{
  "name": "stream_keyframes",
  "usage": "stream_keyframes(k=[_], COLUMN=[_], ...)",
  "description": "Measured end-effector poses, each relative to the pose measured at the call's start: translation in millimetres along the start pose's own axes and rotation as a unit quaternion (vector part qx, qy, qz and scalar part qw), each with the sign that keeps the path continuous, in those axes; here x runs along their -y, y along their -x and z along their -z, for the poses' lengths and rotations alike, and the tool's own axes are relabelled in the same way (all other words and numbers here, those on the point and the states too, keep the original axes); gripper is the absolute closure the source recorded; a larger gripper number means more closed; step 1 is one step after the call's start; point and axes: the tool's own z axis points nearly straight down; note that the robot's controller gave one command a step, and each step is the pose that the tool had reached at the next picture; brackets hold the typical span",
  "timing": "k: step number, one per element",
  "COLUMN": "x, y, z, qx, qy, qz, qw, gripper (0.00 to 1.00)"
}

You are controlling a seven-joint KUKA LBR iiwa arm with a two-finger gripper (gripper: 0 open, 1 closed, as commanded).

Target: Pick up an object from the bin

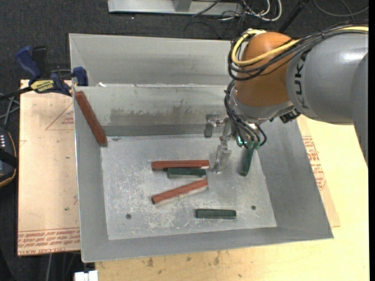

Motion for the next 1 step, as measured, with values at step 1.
stream_keyframes(k=[1], x=[0.0], y=[1.8], z=[4.5], qx=[0.0037], qy=[0.000], qz=[0.000], qw=[1.0000], gripper=[0.00])
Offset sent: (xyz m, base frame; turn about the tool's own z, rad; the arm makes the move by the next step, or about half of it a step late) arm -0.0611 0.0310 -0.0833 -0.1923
